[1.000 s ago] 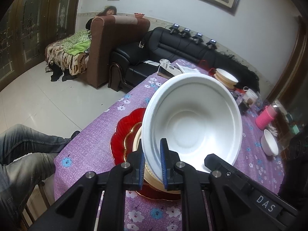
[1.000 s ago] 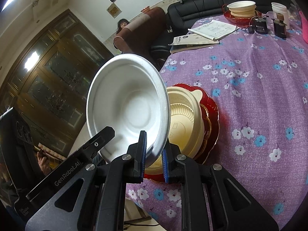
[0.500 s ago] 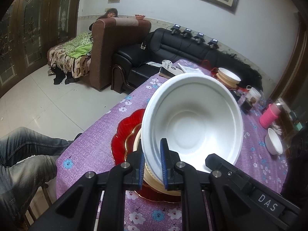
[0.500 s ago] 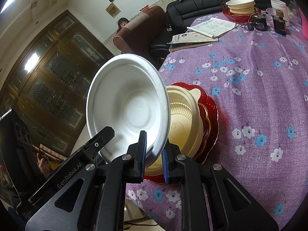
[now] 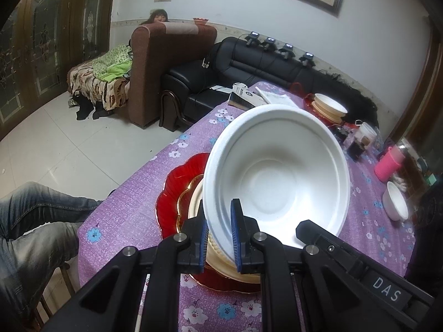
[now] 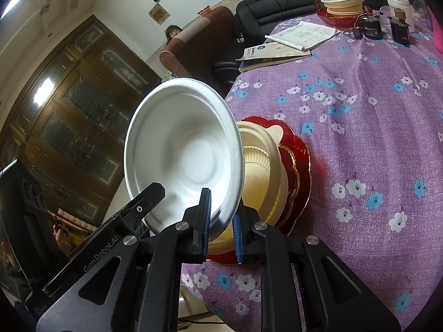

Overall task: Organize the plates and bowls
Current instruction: 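Lower the large white bowl onto the beige bowl and open both tools, then move both tools to the small white foam bowl beside the glass bottle, then close both tools on the rim of the small white bowl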

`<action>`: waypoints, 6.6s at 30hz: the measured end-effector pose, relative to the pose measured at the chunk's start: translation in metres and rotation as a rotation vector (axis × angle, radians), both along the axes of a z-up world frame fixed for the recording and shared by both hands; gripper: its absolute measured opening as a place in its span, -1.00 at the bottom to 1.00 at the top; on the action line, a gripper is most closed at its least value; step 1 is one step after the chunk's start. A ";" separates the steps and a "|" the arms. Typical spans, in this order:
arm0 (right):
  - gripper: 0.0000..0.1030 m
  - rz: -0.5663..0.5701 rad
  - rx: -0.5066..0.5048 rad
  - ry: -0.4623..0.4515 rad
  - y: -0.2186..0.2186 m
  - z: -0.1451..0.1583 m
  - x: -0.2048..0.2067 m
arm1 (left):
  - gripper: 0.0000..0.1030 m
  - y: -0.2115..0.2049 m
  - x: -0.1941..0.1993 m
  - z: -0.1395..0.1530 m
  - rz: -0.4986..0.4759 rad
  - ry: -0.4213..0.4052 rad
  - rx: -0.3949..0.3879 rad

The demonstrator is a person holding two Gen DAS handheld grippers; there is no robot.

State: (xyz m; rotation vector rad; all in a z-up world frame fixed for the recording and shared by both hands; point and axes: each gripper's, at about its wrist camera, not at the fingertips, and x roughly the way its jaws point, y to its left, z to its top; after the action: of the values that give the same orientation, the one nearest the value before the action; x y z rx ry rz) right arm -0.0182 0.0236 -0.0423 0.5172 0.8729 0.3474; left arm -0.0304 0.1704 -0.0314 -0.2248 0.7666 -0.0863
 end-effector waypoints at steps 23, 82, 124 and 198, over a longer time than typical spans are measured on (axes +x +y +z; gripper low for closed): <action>-0.73 -0.035 -0.005 0.035 -0.009 -0.013 0.012 | -0.68 -0.002 0.017 -0.014 0.006 0.058 0.026; -0.15 -0.604 0.005 -0.144 -0.365 0.057 -0.078 | 0.52 -0.294 0.027 0.064 -0.332 -0.199 0.314; -0.06 -0.831 0.128 0.007 -0.507 -0.031 -0.057 | 0.53 -0.464 0.143 -0.034 -0.613 0.162 0.067; -0.76 -0.791 0.098 0.085 -0.494 -0.057 -0.021 | -0.67 -0.501 0.115 -0.067 -0.737 0.152 0.255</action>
State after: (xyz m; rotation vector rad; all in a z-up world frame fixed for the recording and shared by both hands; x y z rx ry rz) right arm -0.0390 -0.4701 -0.0990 0.9236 0.6704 -0.3586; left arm 0.0845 -0.3310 -0.0987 0.3073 0.9724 -0.6696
